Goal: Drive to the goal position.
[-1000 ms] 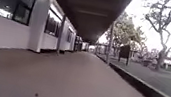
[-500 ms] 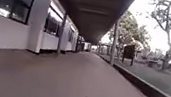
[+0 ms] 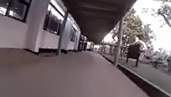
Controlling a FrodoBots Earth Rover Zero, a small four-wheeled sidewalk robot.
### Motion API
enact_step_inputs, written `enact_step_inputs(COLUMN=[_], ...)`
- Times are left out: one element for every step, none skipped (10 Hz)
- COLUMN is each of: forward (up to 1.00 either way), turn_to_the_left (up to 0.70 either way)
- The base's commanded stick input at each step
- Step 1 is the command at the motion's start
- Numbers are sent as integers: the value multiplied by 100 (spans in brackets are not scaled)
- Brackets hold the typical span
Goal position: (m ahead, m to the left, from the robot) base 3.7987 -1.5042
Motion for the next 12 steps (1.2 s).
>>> enact_step_inputs(forward=[69,69,69,69,69,69,69,69,69,69,69,69], turn_to_the_left=[6,6,6,6,6,6,6,6,6,6,6,6])
